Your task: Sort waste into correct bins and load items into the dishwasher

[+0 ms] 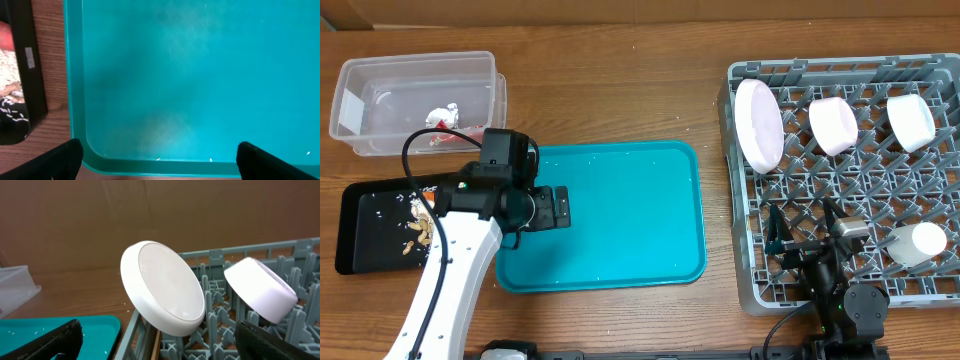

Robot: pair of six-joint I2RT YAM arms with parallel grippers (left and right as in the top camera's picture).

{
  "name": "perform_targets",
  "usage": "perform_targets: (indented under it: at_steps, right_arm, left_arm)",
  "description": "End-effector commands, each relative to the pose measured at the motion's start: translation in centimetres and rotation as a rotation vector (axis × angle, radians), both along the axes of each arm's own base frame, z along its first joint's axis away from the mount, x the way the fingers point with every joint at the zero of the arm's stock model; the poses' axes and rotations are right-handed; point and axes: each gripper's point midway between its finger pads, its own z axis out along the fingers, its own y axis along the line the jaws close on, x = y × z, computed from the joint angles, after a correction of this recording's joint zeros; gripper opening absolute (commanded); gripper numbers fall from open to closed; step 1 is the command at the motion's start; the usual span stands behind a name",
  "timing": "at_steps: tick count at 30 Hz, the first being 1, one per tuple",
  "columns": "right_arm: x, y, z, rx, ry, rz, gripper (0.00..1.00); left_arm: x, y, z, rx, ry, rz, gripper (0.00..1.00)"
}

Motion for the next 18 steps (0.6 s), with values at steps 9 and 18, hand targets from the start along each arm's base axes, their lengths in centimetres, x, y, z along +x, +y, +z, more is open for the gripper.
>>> perform_targets:
  at_steps: [9, 18]
  right_arm:
    - [-0.1, 0.5, 0.0, -0.010, -0.013, 0.028, 1.00]
    - [-0.1, 0.5, 0.0, -0.010, -0.013, 0.028, 1.00]
  left_arm:
    - [0.1, 0.3, -2.1, 0.019, 0.081, 0.018, 1.00]
    - [0.1, 0.3, -2.2, 0.019, 0.084, 0.018, 1.00]
